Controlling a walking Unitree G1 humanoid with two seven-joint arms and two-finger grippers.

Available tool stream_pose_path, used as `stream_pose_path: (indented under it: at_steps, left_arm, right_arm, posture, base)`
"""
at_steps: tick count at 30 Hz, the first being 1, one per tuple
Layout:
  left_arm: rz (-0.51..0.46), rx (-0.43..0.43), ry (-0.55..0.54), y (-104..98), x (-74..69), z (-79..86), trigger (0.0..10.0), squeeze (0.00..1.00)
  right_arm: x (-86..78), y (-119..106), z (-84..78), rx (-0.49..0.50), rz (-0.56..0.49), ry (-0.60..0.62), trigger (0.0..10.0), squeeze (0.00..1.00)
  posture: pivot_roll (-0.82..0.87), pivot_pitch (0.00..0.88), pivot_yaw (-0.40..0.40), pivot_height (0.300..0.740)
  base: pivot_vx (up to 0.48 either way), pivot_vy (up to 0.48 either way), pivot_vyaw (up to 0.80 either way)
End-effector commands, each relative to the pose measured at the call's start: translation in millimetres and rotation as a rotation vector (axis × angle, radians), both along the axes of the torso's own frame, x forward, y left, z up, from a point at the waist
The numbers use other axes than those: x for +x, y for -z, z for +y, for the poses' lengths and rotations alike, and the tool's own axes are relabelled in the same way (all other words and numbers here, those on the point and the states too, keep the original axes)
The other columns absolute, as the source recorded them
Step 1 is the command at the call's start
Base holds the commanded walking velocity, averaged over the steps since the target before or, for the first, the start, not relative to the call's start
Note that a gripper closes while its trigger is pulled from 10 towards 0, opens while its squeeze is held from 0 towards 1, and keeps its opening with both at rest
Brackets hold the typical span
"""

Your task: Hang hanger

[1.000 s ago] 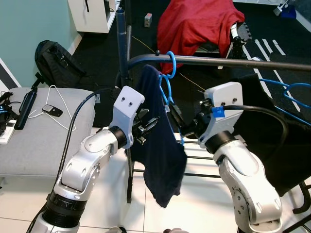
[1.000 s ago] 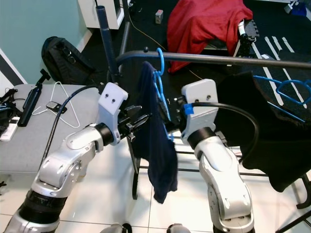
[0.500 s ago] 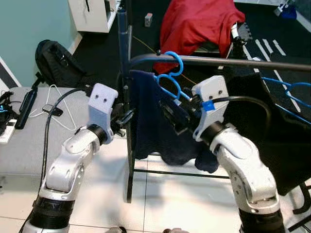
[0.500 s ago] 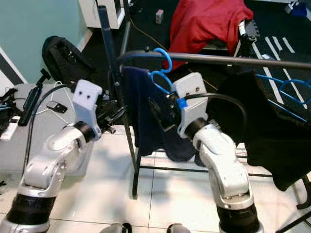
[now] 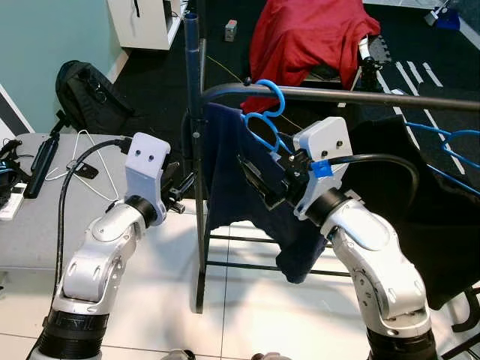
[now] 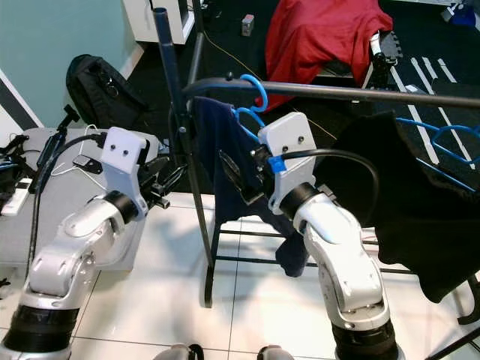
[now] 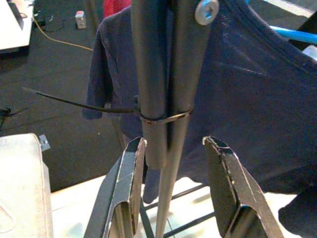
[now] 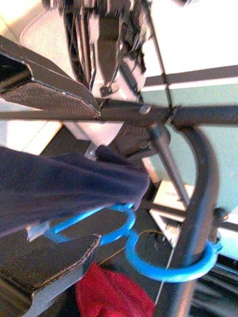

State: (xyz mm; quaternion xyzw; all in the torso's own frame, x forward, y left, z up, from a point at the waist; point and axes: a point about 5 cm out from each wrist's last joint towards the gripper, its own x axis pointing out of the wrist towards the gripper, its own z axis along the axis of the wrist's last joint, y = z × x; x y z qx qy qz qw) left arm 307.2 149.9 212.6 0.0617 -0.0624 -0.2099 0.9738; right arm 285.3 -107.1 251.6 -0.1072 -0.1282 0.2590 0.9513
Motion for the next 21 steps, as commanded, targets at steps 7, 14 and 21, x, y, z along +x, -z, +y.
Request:
stream_pose_path:
  at_steps: [7,14,21]
  left_arm:
    - [0.01,0.008,0.016,3.0,0.5,-1.5,10.0,0.0]
    - [0.019,0.011,0.013,5.1,-1.5,0.0,10.0,0.0]
    - [0.026,0.021,0.034,5.7,2.9,-4.6,10.0,0.0]
  right_arm:
    - [15.1,-3.2,-6.5,-0.02,-0.029,0.065,10.0,0.0]
    - [15.9,-0.4,-8.6,-0.012,-0.022,0.098,10.0,0.0]
    - [33.2,9.8,-11.5,0.078,0.033,0.073,10.0,0.0]
  posture:
    - [-0.06,0.219,-0.024,0.74]
    - [-0.06,0.217,-0.024,0.74]
    - [-0.05,0.196,-0.011,0.74]
  base:
    - [0.0,0.0,0.0]
    - [0.0,0.0,0.0]
    - [0.0,0.0,0.0]
